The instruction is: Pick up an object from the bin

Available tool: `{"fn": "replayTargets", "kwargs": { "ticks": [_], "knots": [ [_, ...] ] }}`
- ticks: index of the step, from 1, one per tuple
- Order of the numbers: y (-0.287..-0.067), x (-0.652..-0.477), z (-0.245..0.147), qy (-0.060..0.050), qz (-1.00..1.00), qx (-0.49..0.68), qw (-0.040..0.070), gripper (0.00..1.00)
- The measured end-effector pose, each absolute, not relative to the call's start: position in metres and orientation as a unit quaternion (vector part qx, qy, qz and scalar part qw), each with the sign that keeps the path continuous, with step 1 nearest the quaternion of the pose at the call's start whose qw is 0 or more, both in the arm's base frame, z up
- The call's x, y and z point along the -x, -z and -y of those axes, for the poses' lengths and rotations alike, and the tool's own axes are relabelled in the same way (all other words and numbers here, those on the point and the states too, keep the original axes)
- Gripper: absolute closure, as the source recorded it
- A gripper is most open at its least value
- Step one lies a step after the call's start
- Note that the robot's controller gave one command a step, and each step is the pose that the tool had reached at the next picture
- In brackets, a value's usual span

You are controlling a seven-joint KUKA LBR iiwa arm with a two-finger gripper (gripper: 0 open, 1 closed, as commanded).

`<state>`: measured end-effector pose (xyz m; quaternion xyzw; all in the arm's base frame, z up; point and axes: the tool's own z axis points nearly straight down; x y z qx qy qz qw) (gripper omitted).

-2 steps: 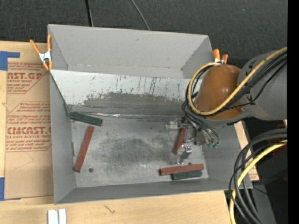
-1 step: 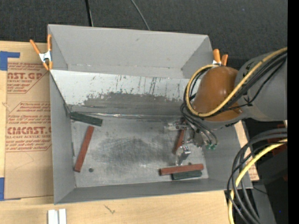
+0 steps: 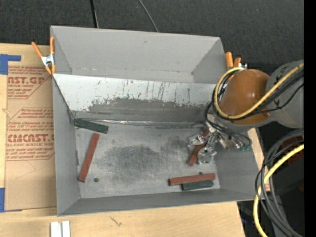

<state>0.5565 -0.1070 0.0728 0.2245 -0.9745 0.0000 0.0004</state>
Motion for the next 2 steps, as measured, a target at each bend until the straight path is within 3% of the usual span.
{"fn": "replayTargets", "kwargs": {
  "ticks": [1, 2],
  "knots": [
    [-0.073, -0.557, 0.107, 0.0, 0.974, -0.225, 0.0, 1.0],
    [-0.276, -0.525, 0.095, -0.001, 0.979, -0.206, -0.003, 1.0]
  ]
}}
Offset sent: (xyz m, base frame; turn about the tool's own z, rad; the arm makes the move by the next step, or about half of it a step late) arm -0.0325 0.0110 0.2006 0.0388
